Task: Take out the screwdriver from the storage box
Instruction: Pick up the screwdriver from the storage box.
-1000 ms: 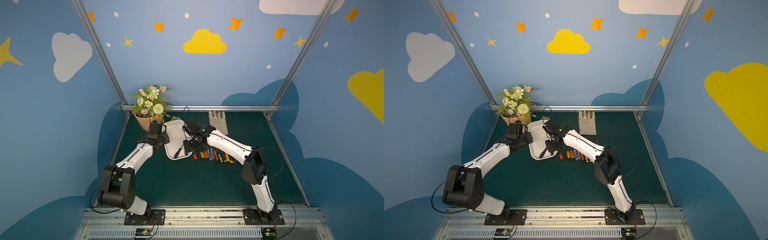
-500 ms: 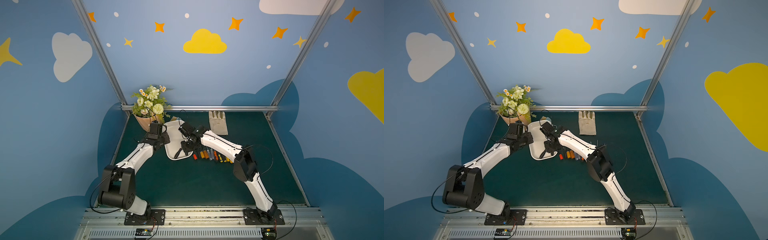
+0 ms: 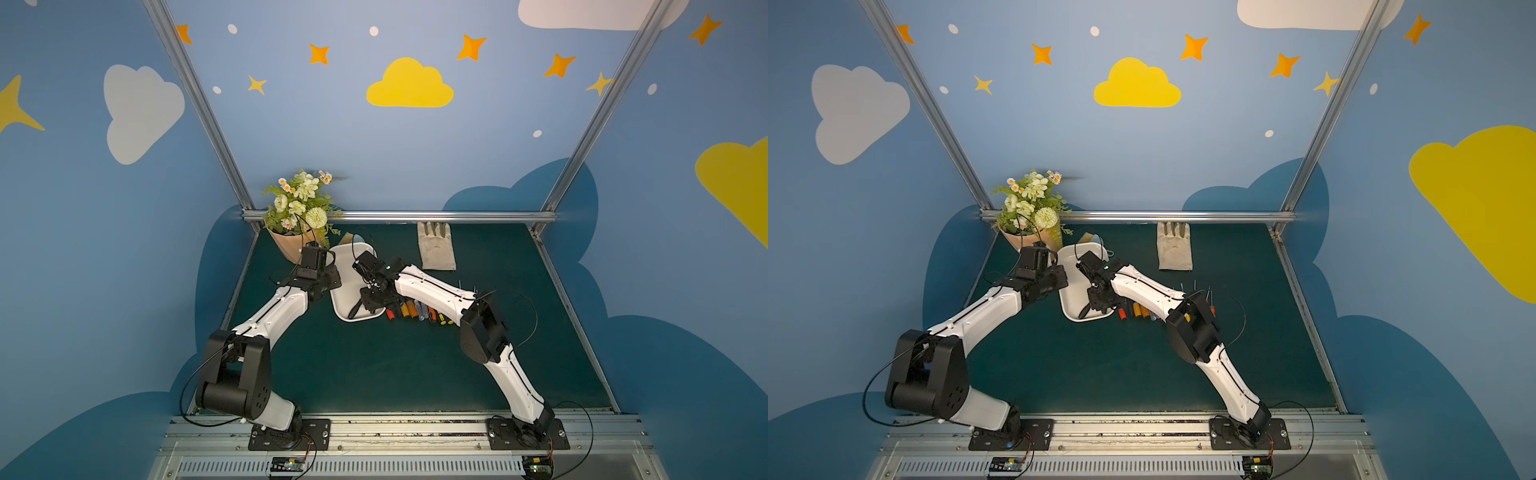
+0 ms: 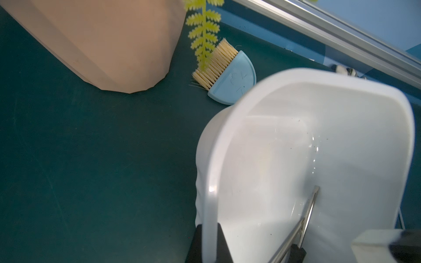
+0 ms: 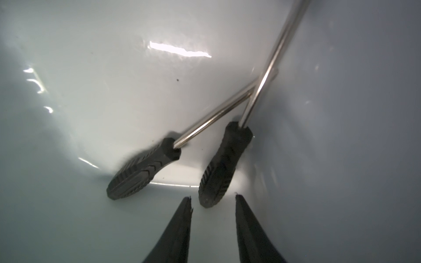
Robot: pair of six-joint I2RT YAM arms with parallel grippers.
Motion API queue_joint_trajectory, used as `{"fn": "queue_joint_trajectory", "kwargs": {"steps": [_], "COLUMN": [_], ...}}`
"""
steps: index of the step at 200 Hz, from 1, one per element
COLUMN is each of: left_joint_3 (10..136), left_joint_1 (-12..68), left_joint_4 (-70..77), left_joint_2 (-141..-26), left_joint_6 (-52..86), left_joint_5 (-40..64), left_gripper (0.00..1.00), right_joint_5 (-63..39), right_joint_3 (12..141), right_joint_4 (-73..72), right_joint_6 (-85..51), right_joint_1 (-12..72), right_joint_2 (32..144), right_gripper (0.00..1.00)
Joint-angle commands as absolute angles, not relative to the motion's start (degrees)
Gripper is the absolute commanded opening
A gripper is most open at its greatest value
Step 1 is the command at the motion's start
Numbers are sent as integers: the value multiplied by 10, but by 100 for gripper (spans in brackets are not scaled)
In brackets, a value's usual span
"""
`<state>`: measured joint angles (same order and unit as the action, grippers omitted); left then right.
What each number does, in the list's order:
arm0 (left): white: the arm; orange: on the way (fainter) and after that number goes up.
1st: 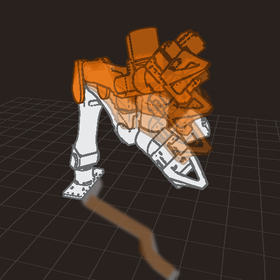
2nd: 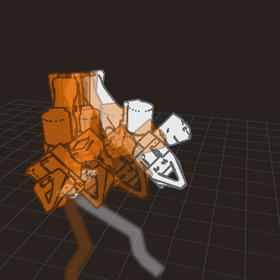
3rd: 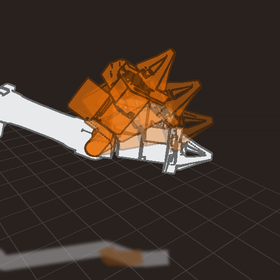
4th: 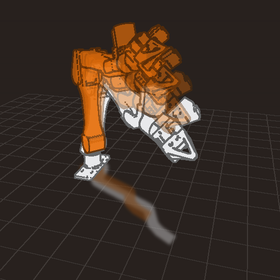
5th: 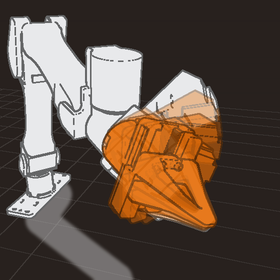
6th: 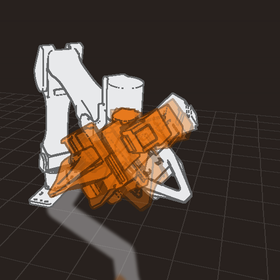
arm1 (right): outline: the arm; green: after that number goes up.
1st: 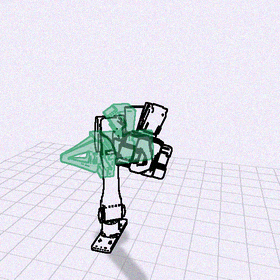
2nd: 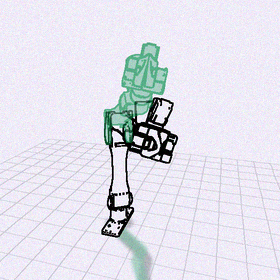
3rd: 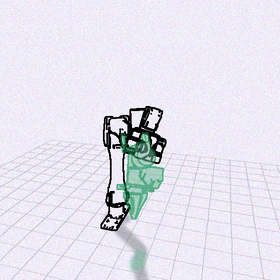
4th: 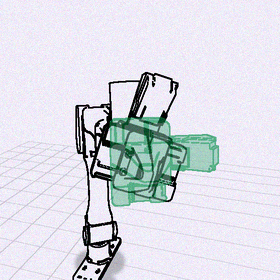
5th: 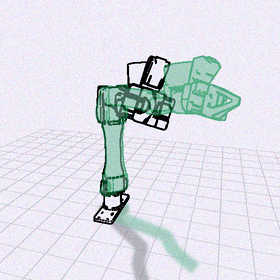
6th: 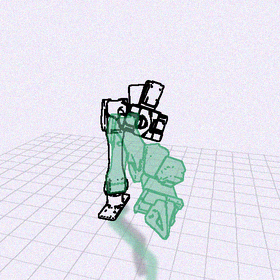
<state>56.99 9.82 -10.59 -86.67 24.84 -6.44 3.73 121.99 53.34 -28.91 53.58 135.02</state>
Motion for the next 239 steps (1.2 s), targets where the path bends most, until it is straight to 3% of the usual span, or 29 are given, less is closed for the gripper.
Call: {"fn": "queue_joint_trajectory", "kwargs": {"steps": [1,46,117,239], "left_joint_3": [577,571,581,544], "left_joint_1": [104,115,115,115], "left_joint_4": [-99,-109,-143,-113], "left_joint_2": [-868,-849,-820,-824], "left_joint_6": [253,251,222,213], "left_joint_5": [-70,-90,-94,-147], "left_gripper": [2,2,2,2], "right_joint_5": [37,48,-44,-49], "right_joint_3": [1227,1217,1188,1143], "right_joint_4": [537,540,475,455], "right_joint_6": [-305,-325,-320,-283], "right_joint_1": [536,533,531,533], "right_joint_2": [1377,1394,1396,1332], "right_gripper": [36,36,28,1]}}
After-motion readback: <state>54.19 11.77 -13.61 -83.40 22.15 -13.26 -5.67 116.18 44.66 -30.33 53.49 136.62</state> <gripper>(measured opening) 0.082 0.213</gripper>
